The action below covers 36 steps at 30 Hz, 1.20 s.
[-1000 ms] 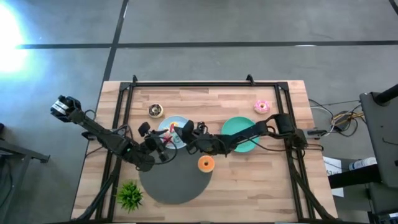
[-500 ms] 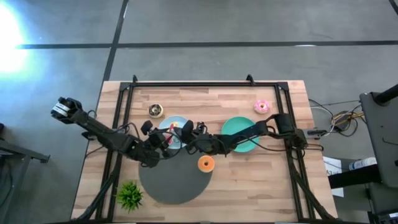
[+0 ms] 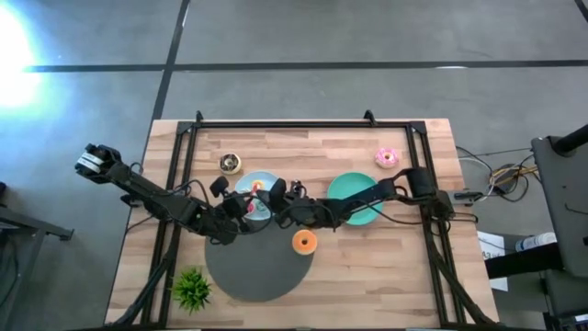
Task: Pick & Place donuts
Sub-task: Put the small red donut on the white plate
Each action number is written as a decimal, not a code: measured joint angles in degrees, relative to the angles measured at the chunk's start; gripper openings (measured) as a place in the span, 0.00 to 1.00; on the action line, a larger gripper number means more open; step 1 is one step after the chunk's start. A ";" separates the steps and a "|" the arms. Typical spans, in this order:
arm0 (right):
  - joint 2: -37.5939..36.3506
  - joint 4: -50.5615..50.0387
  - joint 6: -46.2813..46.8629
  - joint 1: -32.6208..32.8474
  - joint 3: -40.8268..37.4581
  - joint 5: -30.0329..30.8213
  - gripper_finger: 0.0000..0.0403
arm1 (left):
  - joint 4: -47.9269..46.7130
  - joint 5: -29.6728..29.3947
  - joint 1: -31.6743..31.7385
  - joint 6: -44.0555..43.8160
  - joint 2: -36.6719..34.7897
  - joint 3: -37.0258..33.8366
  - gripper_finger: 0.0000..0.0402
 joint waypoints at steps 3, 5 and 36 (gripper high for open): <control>-1.33 -0.19 -1.35 0.08 -2.40 -1.21 0.12 | 0.02 0.06 0.00 1.31 0.00 0.00 0.01; -3.10 -0.40 -3.57 0.05 -4.87 -2.98 0.17 | 0.02 -0.07 0.01 1.89 0.00 0.00 0.01; -45.53 -41.14 -27.85 4.25 -22.00 5.79 0.40 | 2.53 24.36 21.40 43.09 23.89 8.95 0.00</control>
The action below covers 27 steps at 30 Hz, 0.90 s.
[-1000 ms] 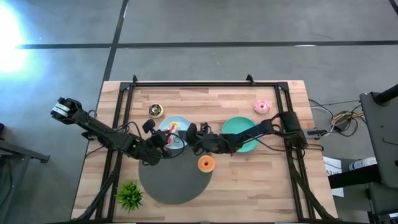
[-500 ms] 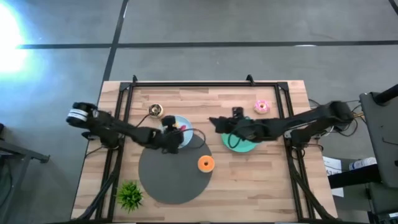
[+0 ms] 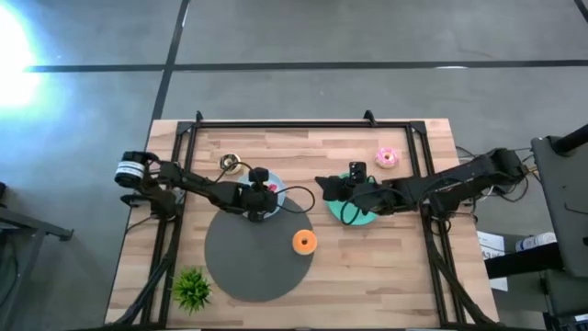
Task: Pick & Place donuts
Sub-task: Put the small red donut on the white plate, then put the big purple donut on the blue plate
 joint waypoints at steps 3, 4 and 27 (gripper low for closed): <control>1.46 0.13 1.79 0.09 -0.01 -0.97 0.40 | -5.03 2.20 -0.02 -1.04 -0.59 0.91 0.01; 1.95 0.23 2.14 0.09 -0.01 -1.52 0.40 | -6.41 3.38 0.00 -1.60 -0.84 1.45 0.02; 2.49 -0.88 -8.06 0.63 0.09 -17.35 0.40 | -26.46 14.39 -0.31 -10.08 -13.94 12.43 0.41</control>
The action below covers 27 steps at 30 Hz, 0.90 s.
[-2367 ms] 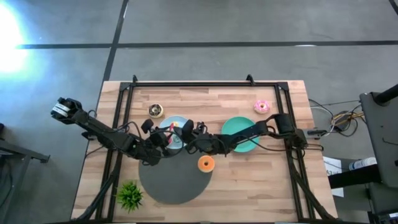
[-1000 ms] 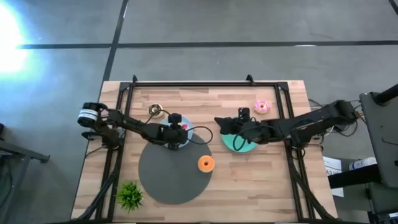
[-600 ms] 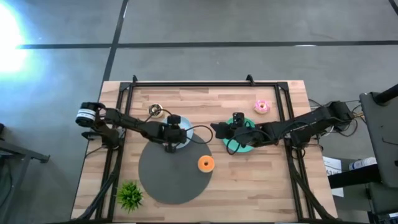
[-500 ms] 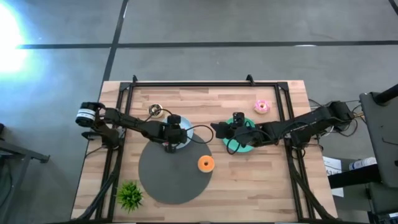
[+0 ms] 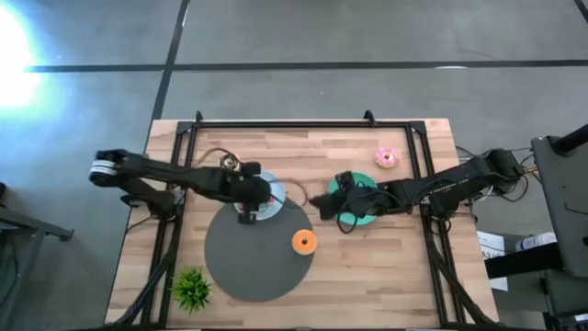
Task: Pick & Place donuts
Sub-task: Put the big purple donut on the blue plate
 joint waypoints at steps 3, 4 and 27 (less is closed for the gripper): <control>1.15 -1.23 -8.62 2.35 -0.16 -6.09 0.40 | -0.22 4.33 -1.71 -3.65 -7.06 0.02 0.41; 1.86 -1.75 -10.92 3.27 -0.16 -7.89 0.40 | -0.16 4.93 -2.92 -4.60 -9.08 -0.02 0.41; 38.68 -37.85 -44.70 14.93 36.14 -0.58 0.43 | -0.67 -5.95 -13.71 -15.89 -18.11 -4.71 0.41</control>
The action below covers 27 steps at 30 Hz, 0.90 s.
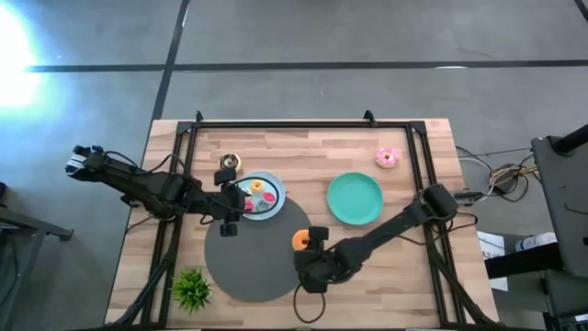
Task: Pick & Place donuts
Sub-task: Put the big purple donut on the blue plate
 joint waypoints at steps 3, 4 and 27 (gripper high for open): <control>2.23 -0.19 -0.89 -0.68 1.29 0.14 0.47 | -0.03 -0.92 0.01 0.00 0.00 0.00 0.41; 2.78 -0.21 -0.72 -0.95 1.72 -0.22 0.48 | -0.14 -0.92 0.01 0.00 0.00 -0.01 0.41; 4.89 -2.41 10.86 -6.38 2.14 -2.18 0.08 | -0.31 -0.89 0.08 -0.15 0.00 -0.03 0.41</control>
